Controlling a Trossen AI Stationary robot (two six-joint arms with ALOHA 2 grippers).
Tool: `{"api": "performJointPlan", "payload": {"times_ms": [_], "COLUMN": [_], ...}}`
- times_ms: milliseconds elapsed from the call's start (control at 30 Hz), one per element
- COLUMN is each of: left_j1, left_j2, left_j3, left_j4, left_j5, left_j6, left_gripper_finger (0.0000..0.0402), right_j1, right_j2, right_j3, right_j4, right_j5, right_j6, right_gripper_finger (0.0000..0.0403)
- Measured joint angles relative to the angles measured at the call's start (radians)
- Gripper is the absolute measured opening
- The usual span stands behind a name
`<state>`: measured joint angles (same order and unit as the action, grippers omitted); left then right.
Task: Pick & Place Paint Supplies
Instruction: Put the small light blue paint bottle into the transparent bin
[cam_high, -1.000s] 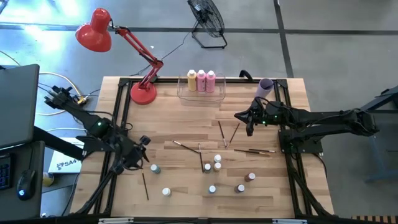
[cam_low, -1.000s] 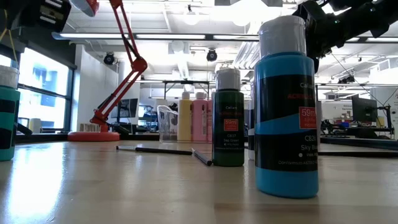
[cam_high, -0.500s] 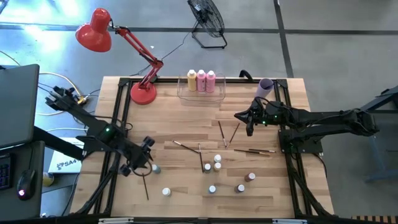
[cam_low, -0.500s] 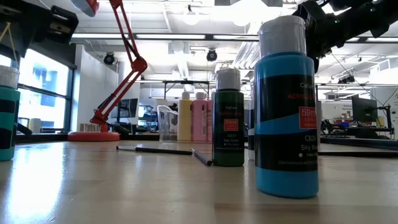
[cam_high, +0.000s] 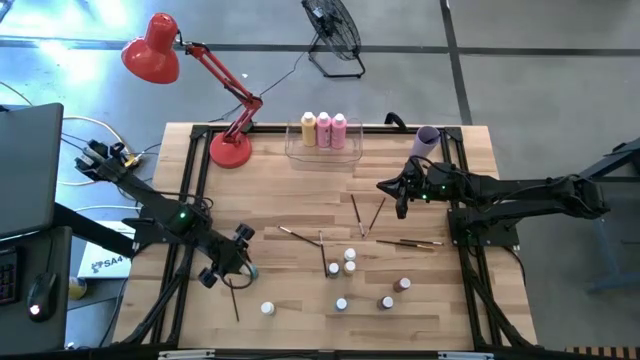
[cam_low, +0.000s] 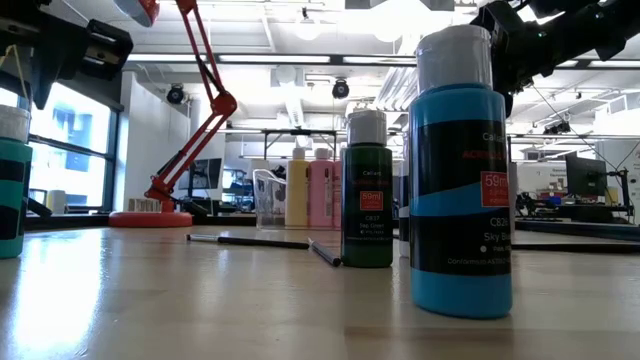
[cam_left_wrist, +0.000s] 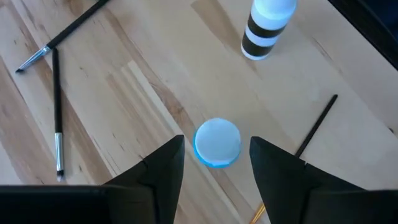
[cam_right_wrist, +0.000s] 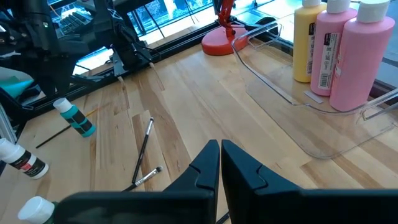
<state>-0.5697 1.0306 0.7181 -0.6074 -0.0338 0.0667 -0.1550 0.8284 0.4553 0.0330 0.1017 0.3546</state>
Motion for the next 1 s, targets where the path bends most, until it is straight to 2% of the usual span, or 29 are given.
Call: {"api": "performJointPlan", "payload": {"times_ms": [267,1000], "left_j1": [0.000,0.000], "left_j2": [0.035,0.035], "left_j3": [0.000,-0.021], "left_j4": [0.039,0.073], "left_j5": [0.000,0.000], "left_j6": [-0.009,-0.054], "left_gripper_finger": [0.0180,0.0180], "right_j1": [0.000,0.000], "right_j2": [0.000,0.000], "right_j3": [0.000,0.000], "right_j4": [0.000,0.000], "right_j5": [0.000,0.000], "right_j6": [0.000,0.000], "right_gripper_finger": [0.0008,0.0008]}}
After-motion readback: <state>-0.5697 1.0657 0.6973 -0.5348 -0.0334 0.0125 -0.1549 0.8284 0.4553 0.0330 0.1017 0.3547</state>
